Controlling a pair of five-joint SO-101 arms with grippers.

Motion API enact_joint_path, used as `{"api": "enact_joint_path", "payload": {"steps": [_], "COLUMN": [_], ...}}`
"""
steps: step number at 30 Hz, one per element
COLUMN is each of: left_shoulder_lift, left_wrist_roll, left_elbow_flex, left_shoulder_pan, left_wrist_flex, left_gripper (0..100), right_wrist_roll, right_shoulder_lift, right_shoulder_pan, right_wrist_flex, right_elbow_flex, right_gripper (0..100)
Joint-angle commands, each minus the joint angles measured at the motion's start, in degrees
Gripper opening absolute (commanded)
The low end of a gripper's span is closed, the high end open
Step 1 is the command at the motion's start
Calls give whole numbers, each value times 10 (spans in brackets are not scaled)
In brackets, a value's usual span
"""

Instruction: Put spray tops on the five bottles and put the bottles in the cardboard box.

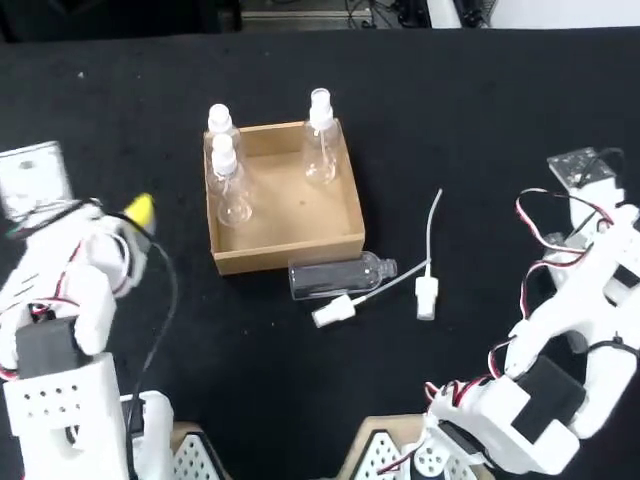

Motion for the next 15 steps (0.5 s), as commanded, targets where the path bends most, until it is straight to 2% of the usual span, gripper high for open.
{"api": "enact_joint_path", "payload": {"steps": [1,4,8,11,15], "left_shoulder_lift": [-11,-11,0,53,169], "left_wrist_roll": [-71,-109,-116,-116,-117], "left_elbow_flex": [-56,-58,-57,-59,-53], "left_shoulder_pan": [127,260,403,471,509], "left_wrist_flex": [57,80,81,72,26], "left_gripper": [244,244,244,245,246], "right_wrist_roll": [-5,-4,-3,-3,-2], "right_shoulder_lift": [-31,-30,-30,-24,10], "right_shoulder_pan": [50,76,105,122,134], "right_wrist_flex": [-33,-63,-78,-91,-99], "right_elbow_flex": [-39,-37,-37,-39,-51], "right_gripper": [11,11,11,11,11]}}
